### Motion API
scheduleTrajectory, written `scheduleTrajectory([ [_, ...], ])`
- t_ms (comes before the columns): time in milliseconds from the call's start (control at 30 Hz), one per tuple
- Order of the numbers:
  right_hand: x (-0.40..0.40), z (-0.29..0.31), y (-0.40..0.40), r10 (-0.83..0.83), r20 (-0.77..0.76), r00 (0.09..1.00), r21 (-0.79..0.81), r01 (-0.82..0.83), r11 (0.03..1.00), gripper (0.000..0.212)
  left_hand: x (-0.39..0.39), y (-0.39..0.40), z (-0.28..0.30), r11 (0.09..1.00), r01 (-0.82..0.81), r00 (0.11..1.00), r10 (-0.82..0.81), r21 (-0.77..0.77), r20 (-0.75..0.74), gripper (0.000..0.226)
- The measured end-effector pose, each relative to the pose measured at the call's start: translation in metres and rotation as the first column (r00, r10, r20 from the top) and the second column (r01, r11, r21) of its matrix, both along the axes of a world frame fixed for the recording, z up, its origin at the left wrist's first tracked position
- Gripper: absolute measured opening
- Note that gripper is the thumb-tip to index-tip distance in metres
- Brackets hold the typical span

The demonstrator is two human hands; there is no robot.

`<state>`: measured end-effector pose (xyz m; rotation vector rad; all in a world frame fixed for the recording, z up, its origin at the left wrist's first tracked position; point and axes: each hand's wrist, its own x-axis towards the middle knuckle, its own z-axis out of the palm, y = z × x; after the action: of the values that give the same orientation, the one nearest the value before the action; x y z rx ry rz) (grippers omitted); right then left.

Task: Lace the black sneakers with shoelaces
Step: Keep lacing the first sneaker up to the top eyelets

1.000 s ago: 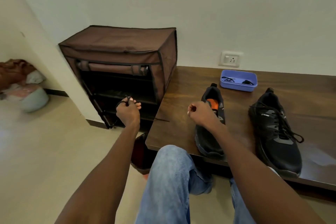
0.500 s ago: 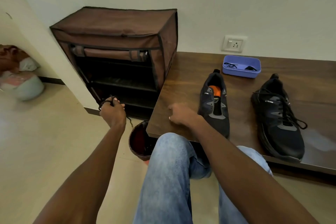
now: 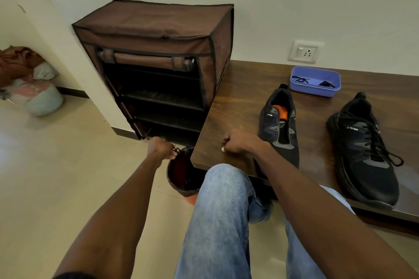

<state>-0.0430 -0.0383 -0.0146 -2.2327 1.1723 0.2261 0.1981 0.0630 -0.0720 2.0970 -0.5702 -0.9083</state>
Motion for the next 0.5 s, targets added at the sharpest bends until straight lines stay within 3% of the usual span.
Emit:
scheduleTrajectory([
  [100,-0.002,0.000,0.000,0.012,0.009,1.000,0.026,-0.012,1.000,0.031,-0.006,-0.001,0.006,0.993,0.105,0.993,-0.107,0.047,0.045,0.017],
  [233,-0.005,0.000,0.001,0.017,0.022,1.000,0.026,-0.018,1.000,0.032,-0.017,-0.003,0.006,0.996,0.081,0.988,-0.075,-0.034,0.133,0.007],
  [367,-0.009,-0.001,0.001,0.002,0.029,1.000,0.043,-0.003,0.999,0.031,-0.031,-0.007,0.012,0.994,0.094,0.966,-0.077,-0.056,0.248,0.022],
  [500,-0.014,0.005,0.004,-0.115,0.160,0.980,-0.039,0.123,0.992,0.016,-0.069,-0.022,0.034,0.984,0.151,0.926,-0.106,-0.099,0.363,0.020],
])
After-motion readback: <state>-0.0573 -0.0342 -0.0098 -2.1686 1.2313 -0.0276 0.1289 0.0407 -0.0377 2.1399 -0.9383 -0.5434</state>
